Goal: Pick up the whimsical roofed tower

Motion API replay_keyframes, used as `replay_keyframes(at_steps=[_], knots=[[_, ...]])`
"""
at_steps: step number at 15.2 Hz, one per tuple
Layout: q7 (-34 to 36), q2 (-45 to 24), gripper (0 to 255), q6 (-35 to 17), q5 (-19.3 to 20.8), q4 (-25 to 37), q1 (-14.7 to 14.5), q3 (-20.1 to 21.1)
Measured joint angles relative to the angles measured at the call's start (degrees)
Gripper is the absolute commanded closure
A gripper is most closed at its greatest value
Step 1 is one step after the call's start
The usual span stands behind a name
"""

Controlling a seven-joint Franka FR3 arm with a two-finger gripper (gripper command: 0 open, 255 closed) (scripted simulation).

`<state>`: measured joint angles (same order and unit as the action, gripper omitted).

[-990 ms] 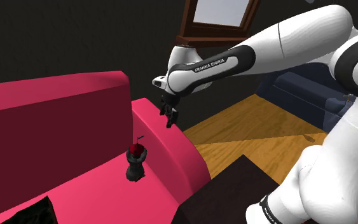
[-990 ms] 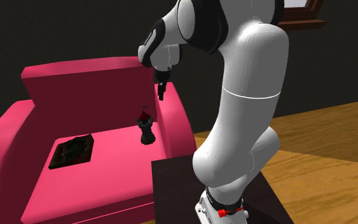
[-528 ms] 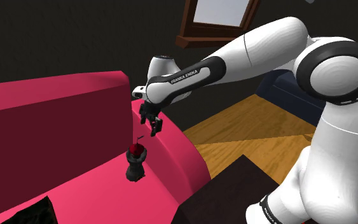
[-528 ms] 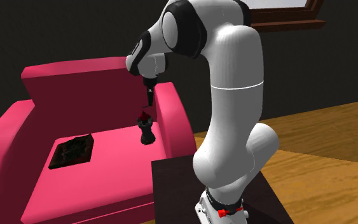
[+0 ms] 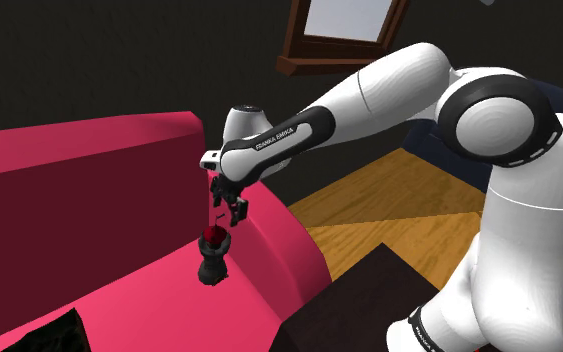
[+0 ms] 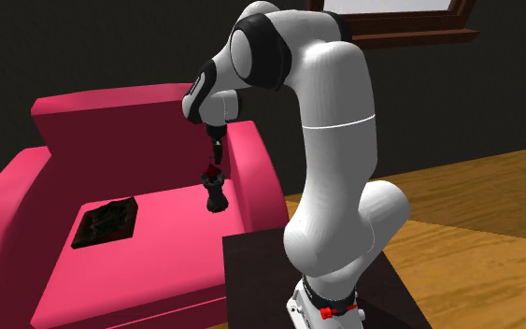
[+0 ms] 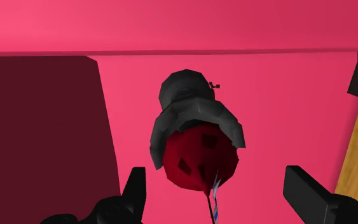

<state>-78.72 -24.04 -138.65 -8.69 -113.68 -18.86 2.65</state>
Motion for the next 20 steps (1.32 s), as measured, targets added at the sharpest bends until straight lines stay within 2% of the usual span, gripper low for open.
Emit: replay_keyframes(at_steps=[1, 2, 12, 20], knots=[[0.0, -0.3, 0, -0.5, 0.0, -0.2, -0.1, 0.0], [0.0, -0.6, 255, -0.8, -0.1, -0.2, -0.1, 0.1], [-0.1, -0.8, 255, -1.0, -0.1, -0.1, 0.0, 0.1], [0.3, 2.6, 255, 3.2, 0.3, 0.5, 0.1, -0.1]])
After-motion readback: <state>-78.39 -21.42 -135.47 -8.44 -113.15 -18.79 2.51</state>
